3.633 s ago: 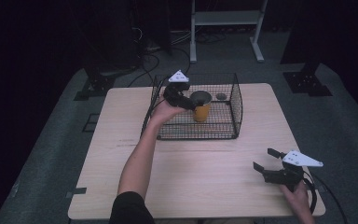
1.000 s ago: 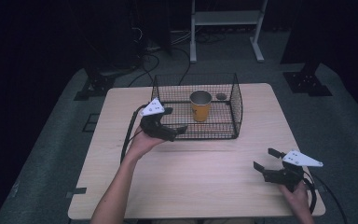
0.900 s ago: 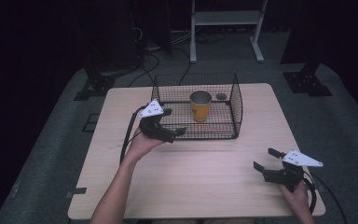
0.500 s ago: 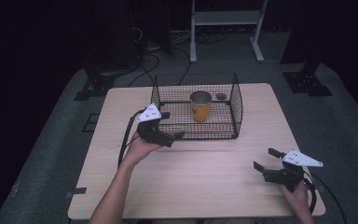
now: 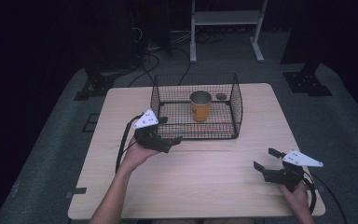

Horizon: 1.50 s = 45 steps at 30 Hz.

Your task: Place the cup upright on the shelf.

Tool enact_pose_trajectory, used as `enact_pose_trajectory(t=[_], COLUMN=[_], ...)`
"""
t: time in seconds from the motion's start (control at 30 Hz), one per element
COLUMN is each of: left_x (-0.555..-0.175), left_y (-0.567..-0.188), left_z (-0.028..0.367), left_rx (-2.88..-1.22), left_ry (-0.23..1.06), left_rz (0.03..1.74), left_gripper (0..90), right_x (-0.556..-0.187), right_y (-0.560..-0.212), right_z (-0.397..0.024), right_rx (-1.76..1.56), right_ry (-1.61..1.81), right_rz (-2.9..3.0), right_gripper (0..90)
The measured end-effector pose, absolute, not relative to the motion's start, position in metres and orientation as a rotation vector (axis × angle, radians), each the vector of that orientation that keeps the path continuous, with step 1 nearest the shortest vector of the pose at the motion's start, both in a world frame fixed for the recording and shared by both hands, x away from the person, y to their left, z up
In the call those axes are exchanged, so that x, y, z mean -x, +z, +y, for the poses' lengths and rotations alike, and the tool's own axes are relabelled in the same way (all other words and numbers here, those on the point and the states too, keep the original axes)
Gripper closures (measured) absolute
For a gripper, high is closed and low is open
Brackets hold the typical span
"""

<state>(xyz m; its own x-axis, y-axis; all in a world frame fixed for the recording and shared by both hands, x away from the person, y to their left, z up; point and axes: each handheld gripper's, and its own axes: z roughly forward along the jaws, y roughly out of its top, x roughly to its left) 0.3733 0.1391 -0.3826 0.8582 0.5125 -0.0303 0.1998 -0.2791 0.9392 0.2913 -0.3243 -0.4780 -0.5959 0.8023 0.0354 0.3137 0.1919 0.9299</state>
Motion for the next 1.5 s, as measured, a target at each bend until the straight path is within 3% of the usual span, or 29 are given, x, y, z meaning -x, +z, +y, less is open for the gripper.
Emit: enact_pose_trajectory(t=[1.5], left_x=[-0.325], left_y=[-0.416], left_z=[0.162], left_rx=[-1.809], left_ry=[0.347], left_rz=[0.552], left_gripper=[2.3], right_x=[-0.291], right_y=[-0.478], right_z=[-0.324], right_rx=[-1.057], right_ry=[1.376], right_rz=[1.999], right_gripper=[13.1])
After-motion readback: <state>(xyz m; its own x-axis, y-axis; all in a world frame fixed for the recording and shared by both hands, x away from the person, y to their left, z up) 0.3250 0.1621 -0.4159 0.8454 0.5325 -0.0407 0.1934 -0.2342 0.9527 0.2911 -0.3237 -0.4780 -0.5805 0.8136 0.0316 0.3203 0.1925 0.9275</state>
